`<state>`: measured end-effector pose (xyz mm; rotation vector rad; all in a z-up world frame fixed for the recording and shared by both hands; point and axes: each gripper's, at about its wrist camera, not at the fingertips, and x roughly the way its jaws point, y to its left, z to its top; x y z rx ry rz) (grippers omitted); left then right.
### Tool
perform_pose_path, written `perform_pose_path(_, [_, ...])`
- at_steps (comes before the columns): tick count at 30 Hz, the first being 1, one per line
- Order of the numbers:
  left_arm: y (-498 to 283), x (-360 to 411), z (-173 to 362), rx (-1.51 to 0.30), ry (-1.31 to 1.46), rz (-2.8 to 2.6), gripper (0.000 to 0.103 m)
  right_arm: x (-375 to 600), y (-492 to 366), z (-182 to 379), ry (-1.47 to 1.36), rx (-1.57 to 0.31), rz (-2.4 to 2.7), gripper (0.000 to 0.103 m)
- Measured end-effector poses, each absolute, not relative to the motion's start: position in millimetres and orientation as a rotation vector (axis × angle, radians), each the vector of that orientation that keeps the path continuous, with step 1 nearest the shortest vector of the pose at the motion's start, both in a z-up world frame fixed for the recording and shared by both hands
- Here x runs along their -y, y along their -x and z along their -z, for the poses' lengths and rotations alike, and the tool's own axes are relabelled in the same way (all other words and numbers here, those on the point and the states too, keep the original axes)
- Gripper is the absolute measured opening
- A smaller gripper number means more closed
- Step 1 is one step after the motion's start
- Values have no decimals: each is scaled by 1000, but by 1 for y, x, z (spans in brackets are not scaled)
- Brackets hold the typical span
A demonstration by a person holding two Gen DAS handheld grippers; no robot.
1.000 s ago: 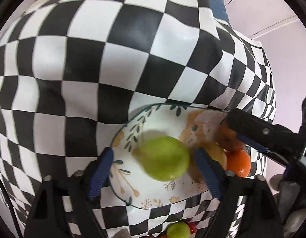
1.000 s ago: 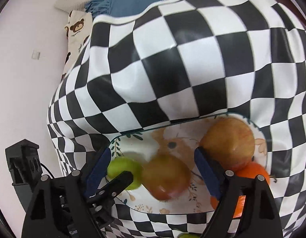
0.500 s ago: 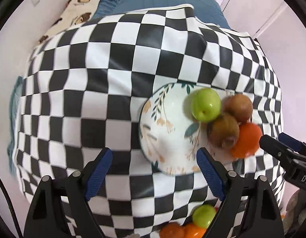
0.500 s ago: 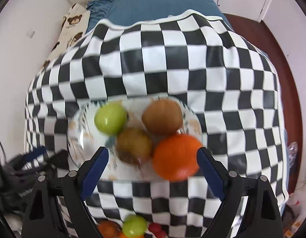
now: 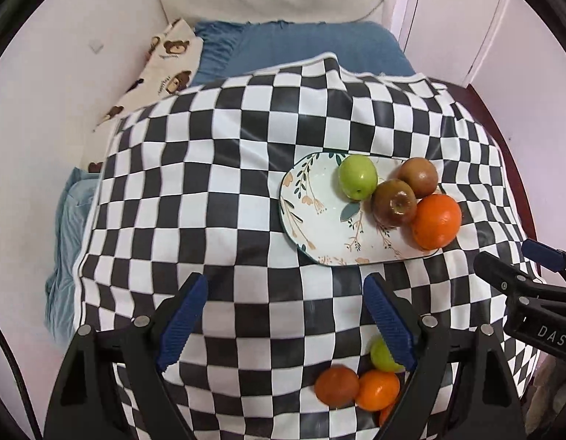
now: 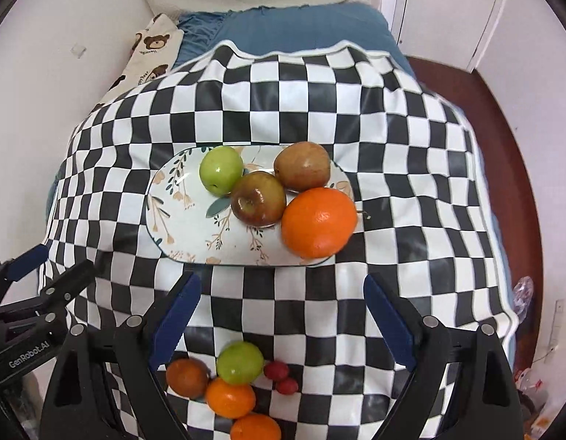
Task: Organize fruits
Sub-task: 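Place the green apple and red apple on the plate and release both, then grasp a tangerine with the left tool while the right tool grasps another tangerine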
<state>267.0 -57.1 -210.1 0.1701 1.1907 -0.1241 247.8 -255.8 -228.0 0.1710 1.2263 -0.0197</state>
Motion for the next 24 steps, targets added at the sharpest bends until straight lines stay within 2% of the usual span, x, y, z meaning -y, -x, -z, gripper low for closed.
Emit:
perform_pose_path(14, [-210, 47, 164, -1061, -160, 115, 87, 237, -181, 181, -149, -1113, 21, 92])
perform_pose_path(24, [-196, 43, 164, -1051, -106, 134, 87, 247, -156, 156, -196, -1061, 52, 92])
